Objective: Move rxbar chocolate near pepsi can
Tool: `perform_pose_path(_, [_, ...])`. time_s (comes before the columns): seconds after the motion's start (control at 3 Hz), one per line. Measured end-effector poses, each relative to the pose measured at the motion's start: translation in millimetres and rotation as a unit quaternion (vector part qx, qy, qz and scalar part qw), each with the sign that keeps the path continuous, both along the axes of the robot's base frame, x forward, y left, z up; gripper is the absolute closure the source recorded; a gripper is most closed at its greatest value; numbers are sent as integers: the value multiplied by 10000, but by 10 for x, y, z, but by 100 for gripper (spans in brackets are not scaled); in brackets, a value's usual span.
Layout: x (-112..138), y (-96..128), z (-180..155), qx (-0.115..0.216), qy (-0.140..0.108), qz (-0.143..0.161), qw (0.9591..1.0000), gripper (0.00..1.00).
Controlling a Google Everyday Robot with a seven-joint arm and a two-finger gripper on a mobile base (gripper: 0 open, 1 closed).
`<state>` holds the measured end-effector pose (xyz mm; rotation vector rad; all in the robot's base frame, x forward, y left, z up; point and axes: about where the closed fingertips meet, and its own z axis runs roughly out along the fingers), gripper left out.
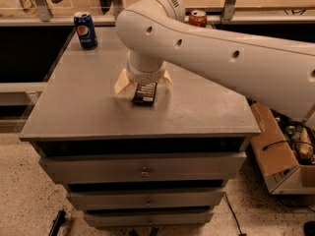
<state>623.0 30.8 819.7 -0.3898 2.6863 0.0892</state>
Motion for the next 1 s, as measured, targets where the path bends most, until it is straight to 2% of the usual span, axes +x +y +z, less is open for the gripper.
perform_pose_path(0.33, [10, 18, -11, -55, 29, 25, 10000, 39])
perform_pose_path(0.67, [0, 35, -23, -83, 89, 40, 9999, 46])
perform_pose_path(1.0, [0, 35, 4, -84, 90, 40, 9999, 62])
